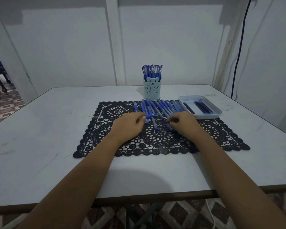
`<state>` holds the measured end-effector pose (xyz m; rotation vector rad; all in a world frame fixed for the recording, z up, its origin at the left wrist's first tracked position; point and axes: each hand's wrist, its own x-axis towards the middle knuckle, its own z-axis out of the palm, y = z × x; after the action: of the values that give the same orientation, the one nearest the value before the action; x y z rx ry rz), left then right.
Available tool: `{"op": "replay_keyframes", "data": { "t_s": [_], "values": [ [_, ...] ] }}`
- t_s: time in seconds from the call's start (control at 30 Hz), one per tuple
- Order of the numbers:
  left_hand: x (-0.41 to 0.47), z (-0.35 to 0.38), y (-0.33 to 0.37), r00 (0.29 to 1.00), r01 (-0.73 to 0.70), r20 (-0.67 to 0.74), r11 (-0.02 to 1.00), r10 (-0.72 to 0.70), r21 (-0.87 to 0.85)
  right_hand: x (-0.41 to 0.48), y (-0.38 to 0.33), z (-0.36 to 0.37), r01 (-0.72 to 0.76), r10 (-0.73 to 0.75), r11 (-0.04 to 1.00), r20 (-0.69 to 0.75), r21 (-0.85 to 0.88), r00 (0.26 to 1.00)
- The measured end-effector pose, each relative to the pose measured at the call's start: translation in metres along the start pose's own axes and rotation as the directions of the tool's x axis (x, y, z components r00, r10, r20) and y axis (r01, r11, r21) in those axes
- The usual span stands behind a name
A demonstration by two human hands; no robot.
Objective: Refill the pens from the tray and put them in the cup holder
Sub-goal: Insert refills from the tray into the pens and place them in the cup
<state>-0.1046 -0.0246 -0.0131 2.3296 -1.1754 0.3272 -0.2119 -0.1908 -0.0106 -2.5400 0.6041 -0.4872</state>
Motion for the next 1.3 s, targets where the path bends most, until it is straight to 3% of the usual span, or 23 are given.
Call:
{"op": "replay_keyframes", "data": {
  "t_s": [0.17,0.3,0.37,0.47,0.57,0.67,0.73,0.83,0.9,0.93,1.03,1.13,1.23,1.3],
  "values": [
    [0.0,0.0,0.002,1.0,-0.016,0.007,1.0,0.015,0.01,-0.001,0.002,0.001,0.034,-0.033,0.997,-0.013,0.074,0.999],
    [-0.001,0.0,0.003,1.0,-0.031,-0.004,1.0,0.031,0.002,-0.002,-0.004,0.0,0.058,-0.032,0.98,-0.133,0.192,0.991],
    [-0.002,0.001,0.004,0.999,-0.044,-0.018,0.999,0.044,0.002,-0.002,-0.01,0.0,0.068,-0.032,0.946,-0.117,0.317,0.993],
    [-0.001,0.002,0.004,0.998,-0.064,-0.026,0.998,0.064,0.003,-0.004,-0.013,0.001,0.099,-0.088,0.944,-0.048,0.314,0.995],
    [-0.001,0.002,0.004,0.998,-0.065,-0.028,0.998,0.064,-0.026,0.0,-0.009,-0.001,0.043,-0.014,0.919,-0.077,0.391,0.997],
    [0.0,0.002,0.002,0.998,-0.029,-0.053,0.998,0.026,-0.061,0.005,-0.002,-0.008,-0.05,0.211,0.699,-0.14,0.713,0.967],
    [0.001,0.003,0.0,0.998,-0.016,-0.059,0.999,0.014,-0.039,0.009,0.006,-0.014,-0.025,0.431,0.51,-0.23,0.86,0.873],
    [0.003,0.004,-0.002,0.998,0.016,-0.064,1.0,-0.017,-0.019,0.01,0.01,-0.019,0.081,0.626,0.399,-0.335,0.914,0.704],
    [0.004,0.005,-0.003,0.997,0.038,-0.066,0.999,-0.039,-0.023,0.012,0.013,-0.017,0.113,0.656,0.367,-0.343,0.923,0.672],
    [0.004,0.006,-0.004,0.997,0.044,-0.067,0.999,-0.045,-0.027,0.014,0.015,-0.015,0.112,0.65,0.41,-0.376,0.905,0.66],
    [0.004,0.007,-0.005,0.996,0.047,-0.07,0.998,-0.049,-0.029,0.018,0.026,-0.009,0.035,0.509,0.733,-0.581,0.68,0.635],
    [0.005,0.007,-0.006,0.997,0.044,-0.066,0.999,-0.046,-0.029,0.021,0.036,-0.001,-0.057,0.296,0.922,-0.603,0.382,0.741],
    [0.005,0.008,-0.007,0.997,0.041,-0.066,0.999,-0.043,-0.036,0.023,0.044,0.005,-0.227,0.195,0.974,-0.462,-0.014,0.865],
    [0.005,0.007,-0.007,0.997,0.045,-0.062,0.998,-0.047,-0.034,0.022,0.045,0.005,-0.283,0.218,0.954,-0.417,-0.099,0.882]
  ]
}}
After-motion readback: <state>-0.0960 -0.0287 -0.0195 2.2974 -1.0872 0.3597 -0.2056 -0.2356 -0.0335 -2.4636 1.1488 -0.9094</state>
